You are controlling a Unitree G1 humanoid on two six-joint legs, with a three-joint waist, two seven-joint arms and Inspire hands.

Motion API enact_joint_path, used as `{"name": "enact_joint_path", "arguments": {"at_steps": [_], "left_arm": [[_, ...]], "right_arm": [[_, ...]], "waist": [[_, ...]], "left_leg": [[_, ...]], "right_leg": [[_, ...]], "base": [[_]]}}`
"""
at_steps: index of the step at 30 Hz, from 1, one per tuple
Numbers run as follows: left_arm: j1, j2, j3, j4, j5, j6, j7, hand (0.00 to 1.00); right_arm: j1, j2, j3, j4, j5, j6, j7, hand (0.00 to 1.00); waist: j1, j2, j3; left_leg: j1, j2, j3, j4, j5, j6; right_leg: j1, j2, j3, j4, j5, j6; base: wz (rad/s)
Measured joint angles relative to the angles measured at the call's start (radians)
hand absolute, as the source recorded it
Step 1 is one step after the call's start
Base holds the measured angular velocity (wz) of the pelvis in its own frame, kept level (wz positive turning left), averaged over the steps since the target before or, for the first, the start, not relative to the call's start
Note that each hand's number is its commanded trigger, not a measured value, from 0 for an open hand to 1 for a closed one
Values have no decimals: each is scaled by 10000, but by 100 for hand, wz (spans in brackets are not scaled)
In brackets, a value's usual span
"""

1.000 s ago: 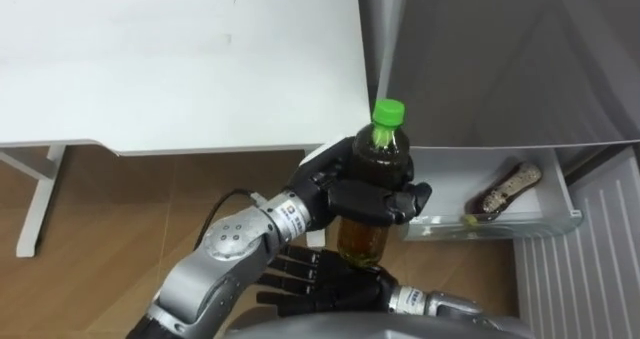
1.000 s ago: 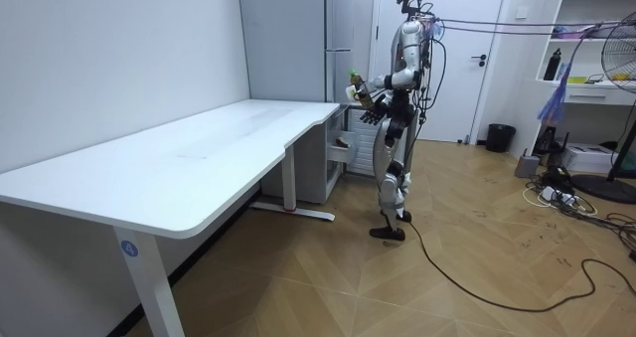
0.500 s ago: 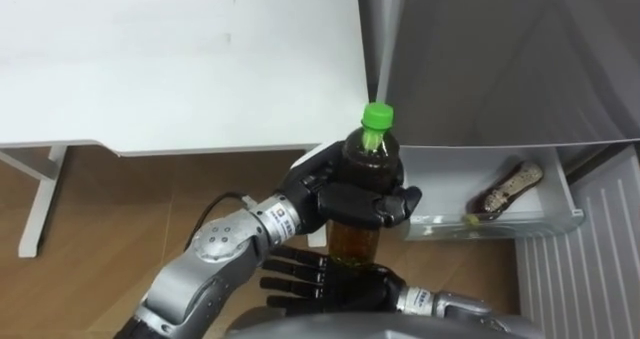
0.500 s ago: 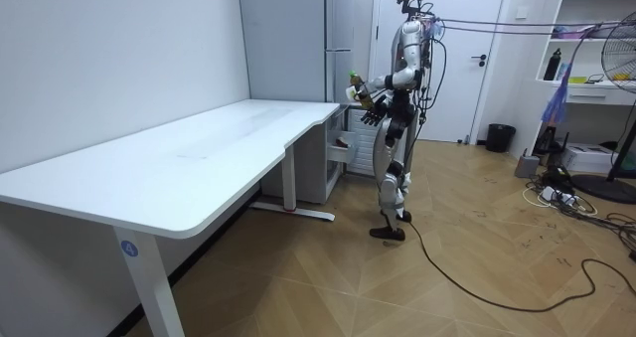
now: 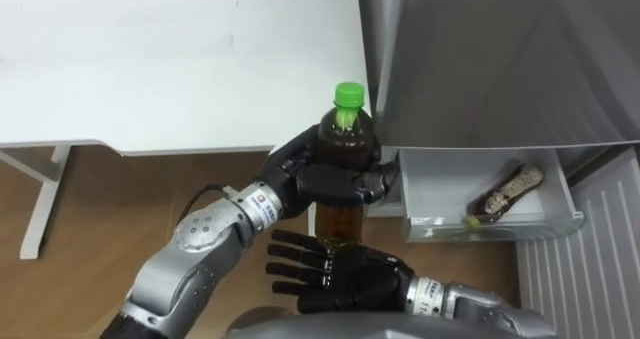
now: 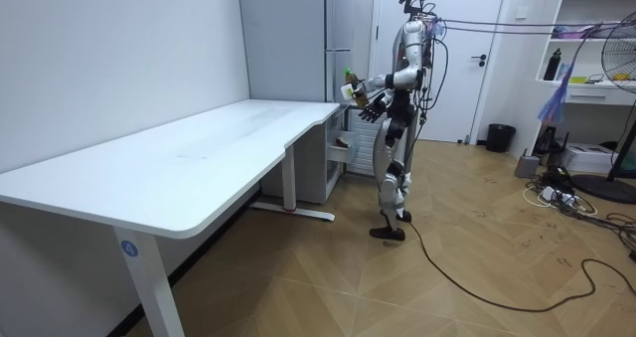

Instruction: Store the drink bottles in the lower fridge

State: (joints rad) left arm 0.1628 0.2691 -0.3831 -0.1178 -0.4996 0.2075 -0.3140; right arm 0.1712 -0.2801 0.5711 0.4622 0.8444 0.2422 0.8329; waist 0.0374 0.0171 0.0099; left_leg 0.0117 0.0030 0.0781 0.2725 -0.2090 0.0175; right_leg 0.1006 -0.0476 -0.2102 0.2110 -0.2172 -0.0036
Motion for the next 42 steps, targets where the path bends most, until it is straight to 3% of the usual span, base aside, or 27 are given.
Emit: {"name": "enact_joint_path", "arguments": {"at_steps": [7,20,30,42], "left_arm": [[68,-10,81,0,-2,46,-90,100],[214,-45,-40,315,-198,53,-109,100],[199,-102,-255,869,-578,52,-381,100],[195,138,-364,1117,-875,47,-772,100]], "right_arm": [[88,95,-142,-208,-2,23,10,0],[186,28,-124,-256,-135,453,-58,0],[366,-102,-25,-258,-211,507,-147,0],[304,-286,274,-256,-204,661,-157,0]], "waist": [[-36,26,-25],[-32,-88,-10],[-28,2,-93],[-7,9,-55]], "left_leg": [[-26,-5,-10,-38,0,-2],[5,-5,-116,-6,-8,0],[-13,-1,12,-67,-5,2],[-108,7,33,-46,-7,4]], "right_leg": [[41,0,-31,-60,4,-3],[98,24,-98,-60,6,-2],[-27,-28,-15,-14,5,-1],[-124,-25,6,-36,2,0]], "base": [[0],[1],[-3],[0]]}}
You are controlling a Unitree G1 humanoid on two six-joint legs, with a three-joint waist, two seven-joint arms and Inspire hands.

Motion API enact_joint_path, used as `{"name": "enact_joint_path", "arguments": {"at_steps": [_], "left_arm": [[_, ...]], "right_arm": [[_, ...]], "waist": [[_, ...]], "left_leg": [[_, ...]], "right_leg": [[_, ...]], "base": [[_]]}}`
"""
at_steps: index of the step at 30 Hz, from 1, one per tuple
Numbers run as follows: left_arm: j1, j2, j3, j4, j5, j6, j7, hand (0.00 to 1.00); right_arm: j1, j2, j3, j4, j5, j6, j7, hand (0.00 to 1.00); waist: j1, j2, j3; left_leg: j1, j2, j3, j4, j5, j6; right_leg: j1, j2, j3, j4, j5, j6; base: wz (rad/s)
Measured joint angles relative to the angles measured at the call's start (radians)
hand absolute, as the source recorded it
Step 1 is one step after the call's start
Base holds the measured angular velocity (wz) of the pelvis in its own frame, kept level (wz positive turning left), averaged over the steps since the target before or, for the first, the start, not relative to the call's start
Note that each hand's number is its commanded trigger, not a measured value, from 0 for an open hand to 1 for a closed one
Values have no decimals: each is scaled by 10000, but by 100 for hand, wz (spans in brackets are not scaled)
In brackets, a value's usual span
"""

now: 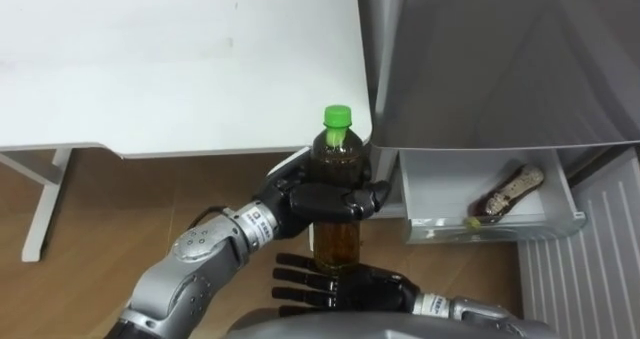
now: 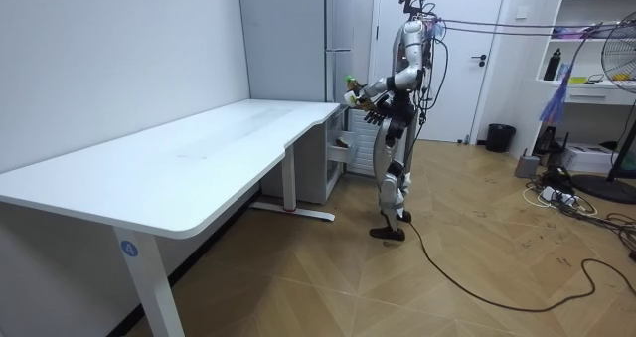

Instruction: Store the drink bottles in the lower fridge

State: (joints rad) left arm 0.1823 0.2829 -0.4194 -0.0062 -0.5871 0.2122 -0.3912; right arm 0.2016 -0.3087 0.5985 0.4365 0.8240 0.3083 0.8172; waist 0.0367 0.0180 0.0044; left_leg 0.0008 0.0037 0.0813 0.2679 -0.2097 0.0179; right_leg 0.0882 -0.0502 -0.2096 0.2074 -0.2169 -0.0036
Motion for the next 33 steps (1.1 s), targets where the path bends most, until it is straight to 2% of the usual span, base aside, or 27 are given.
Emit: {"name": "enact_joint_path", "arguments": {"at_steps": [6,8,10,21,27,33], "left_arm": [[0,22,3,1,-1,-4,-82,100],[2,30,55,-2,-1,-3,-87,100],[4,29,94,-10,-1,2,-90,100],[-5,105,262,-13,-2,82,-279,100],[-7,194,383,-86,-2,88,-288,100],[-7,178,383,-204,-2,107,-287,100]], "right_arm": [[-45,-23,73,1,0,-1,-58,0],[-48,-26,69,0,0,-6,-66,0],[-48,-39,69,0,-5,-7,-65,0],[-40,-50,-270,323,21,-9,135,0],[-42,32,-727,903,23,-22,145,0],[-25,56,-869,1192,21,-32,137,0]], "waist": [[-10,-11,9],[-7,-29,57],[-6,-37,67],[-7,3,80],[-21,27,76],[-38,108,21]], "left_leg": [[-77,-2,-3,22,2,2],[-84,-1,-23,21,2,1],[-101,0,-27,22,2,0],[-39,1,-112,155,-9,10],[66,1,-134,182,-18,13],[83,1,-127,144,-17,12]], "right_leg": [[-33,-3,1,61,2,0],[-32,3,1,67,2,1],[-42,2,-14,66,2,1],[85,-2,-62,123,2,0],[148,-5,-82,80,-6,4],[161,0,-91,-16,-3,1]], "base": [[0],[0],[0],[0],[0],[0]]}}
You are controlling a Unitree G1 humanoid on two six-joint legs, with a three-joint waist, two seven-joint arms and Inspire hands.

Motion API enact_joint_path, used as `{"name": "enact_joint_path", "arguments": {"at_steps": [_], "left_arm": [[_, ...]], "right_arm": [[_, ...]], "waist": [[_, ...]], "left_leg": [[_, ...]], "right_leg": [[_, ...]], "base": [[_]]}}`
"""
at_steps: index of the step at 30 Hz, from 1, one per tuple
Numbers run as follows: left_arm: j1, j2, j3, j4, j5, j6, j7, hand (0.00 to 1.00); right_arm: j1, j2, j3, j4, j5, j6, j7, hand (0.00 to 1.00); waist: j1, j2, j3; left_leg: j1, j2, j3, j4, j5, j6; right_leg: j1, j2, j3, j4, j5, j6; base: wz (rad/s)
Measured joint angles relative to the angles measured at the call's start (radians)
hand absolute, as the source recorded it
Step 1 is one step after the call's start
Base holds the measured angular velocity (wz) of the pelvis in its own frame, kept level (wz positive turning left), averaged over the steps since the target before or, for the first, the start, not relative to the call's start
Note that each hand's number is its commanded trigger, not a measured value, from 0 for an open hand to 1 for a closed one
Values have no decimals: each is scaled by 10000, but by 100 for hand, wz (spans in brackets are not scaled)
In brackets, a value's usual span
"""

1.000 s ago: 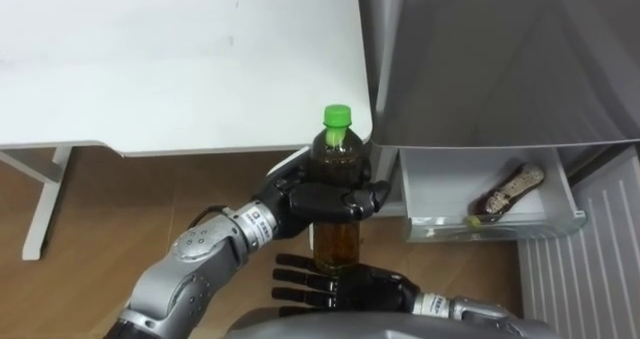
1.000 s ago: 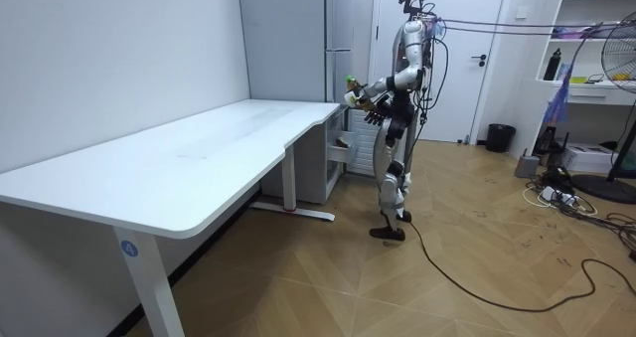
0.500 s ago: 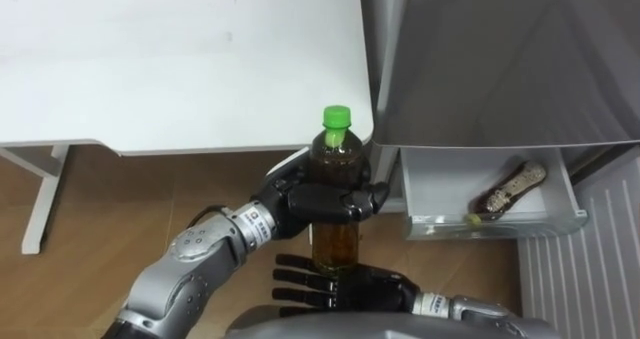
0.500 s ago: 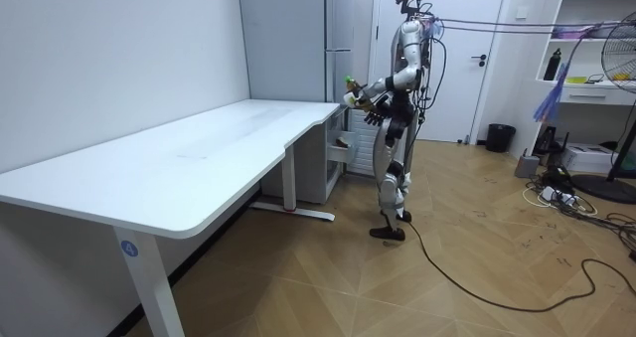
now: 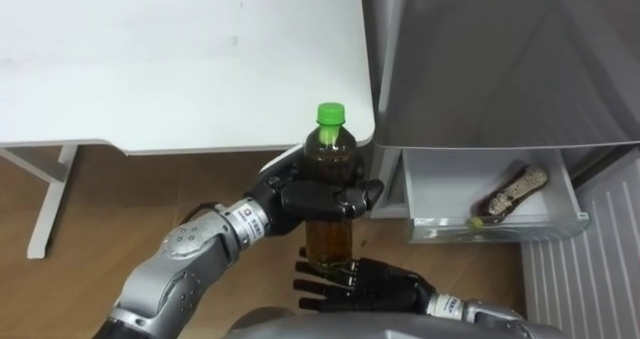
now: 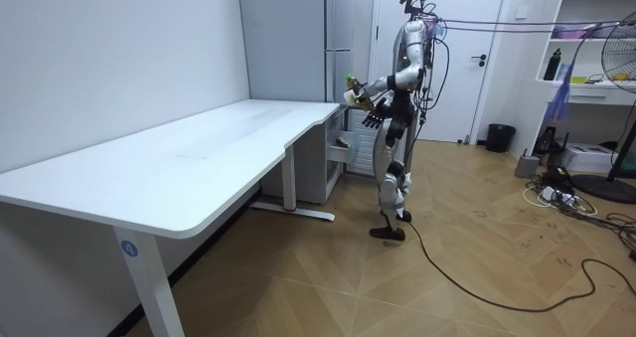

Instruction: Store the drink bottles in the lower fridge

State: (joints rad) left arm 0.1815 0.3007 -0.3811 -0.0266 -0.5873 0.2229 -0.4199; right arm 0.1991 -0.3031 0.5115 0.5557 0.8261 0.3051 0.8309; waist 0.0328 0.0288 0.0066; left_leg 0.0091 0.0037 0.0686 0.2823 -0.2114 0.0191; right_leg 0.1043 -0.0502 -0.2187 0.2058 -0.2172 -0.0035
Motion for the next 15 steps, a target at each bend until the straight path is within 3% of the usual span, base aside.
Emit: {"name": "enact_joint_path", "arguments": {"at_steps": [15], "left_arm": [[0,12,9,-2,1,4,-3,100]], "right_arm": [[-11,75,-515,123,-16,-55,17,0]], "waist": [[-62,-111,62]], "left_leg": [[-33,-20,15,-100,1,-2]], "right_leg": [[-19,-11,5,-45,-7,11]], "base": [[0]]}}
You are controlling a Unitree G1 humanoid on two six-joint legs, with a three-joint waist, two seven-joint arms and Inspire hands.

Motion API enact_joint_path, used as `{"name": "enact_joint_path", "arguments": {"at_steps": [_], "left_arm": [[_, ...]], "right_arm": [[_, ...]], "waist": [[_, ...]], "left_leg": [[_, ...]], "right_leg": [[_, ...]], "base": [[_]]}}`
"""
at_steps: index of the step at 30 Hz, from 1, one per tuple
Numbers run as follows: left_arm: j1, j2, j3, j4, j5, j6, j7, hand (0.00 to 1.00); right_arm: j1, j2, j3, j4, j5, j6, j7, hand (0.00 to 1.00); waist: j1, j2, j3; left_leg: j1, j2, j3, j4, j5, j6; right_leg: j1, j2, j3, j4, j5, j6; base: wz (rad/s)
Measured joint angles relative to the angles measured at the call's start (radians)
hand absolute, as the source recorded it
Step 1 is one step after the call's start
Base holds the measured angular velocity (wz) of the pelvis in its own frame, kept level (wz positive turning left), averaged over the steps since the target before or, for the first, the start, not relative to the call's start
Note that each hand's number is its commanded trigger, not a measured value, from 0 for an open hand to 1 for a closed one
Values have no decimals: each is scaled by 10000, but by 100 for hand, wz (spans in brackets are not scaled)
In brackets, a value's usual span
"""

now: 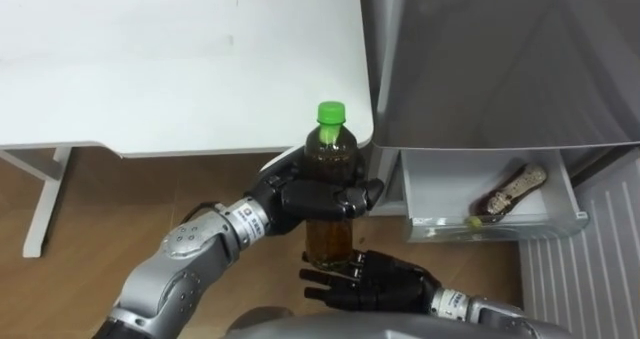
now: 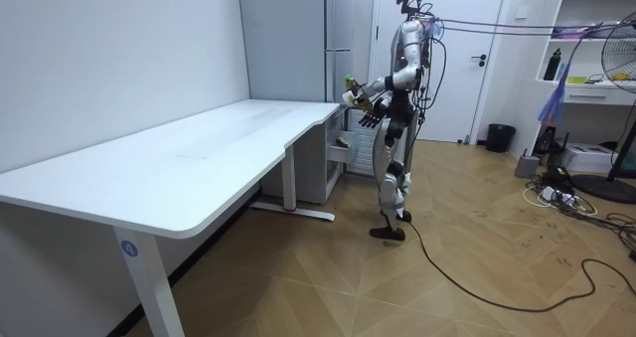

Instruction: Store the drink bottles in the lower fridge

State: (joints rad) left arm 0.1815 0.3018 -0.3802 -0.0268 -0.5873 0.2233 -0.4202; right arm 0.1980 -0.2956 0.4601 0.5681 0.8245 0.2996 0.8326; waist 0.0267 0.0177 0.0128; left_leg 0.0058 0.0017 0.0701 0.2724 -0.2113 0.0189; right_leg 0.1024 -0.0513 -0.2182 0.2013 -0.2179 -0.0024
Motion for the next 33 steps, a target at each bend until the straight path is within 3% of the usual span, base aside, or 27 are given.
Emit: {"name": "enact_joint_path", "arguments": {"at_steps": [11,23,30,31,32,33], "left_arm": [[37,-45,-267,4,0,384,-277,100],[85,70,-1132,522,3,403,-579,100],[85,94,-1188,782,3,403,-578,100],[85,142,-1215,783,3,402,-578,100],[84,208,-1243,783,3,402,-578,100],[82,232,-1245,783,3,402,-578,100]], "right_arm": [[-4,273,-89,113,2,42,-13,0],[-232,221,421,-2,8,-32,-218,0],[-462,162,739,-46,38,-49,-227,0],[-531,154,863,-43,54,-58,-236,7],[-608,148,993,-43,54,-58,-245,20],[-641,145,1056,-43,53,-61,-273,82]], "waist": [[-2,4,-28],[3,12,-53],[-4,37,-45],[-7,38,-43],[-18,37,-43],[-27,37,-43]], "left_leg": [[-117,15,51,119,0,0],[-100,20,23,179,0,1],[-162,18,42,172,0,1],[-166,18,47,172,0,1],[-159,18,53,167,0,1],[-162,17,54,166,0,2]], "right_leg": [[-16,15,8,30,2,-4],[-56,30,94,57,5,-8],[-132,18,87,209,4,-7],[-140,18,96,221,4,-7],[-157,17,100,224,3,-6],[-155,18,101,222,3,-6]], "base": [[0],[0],[0],[0],[0],[0]]}}
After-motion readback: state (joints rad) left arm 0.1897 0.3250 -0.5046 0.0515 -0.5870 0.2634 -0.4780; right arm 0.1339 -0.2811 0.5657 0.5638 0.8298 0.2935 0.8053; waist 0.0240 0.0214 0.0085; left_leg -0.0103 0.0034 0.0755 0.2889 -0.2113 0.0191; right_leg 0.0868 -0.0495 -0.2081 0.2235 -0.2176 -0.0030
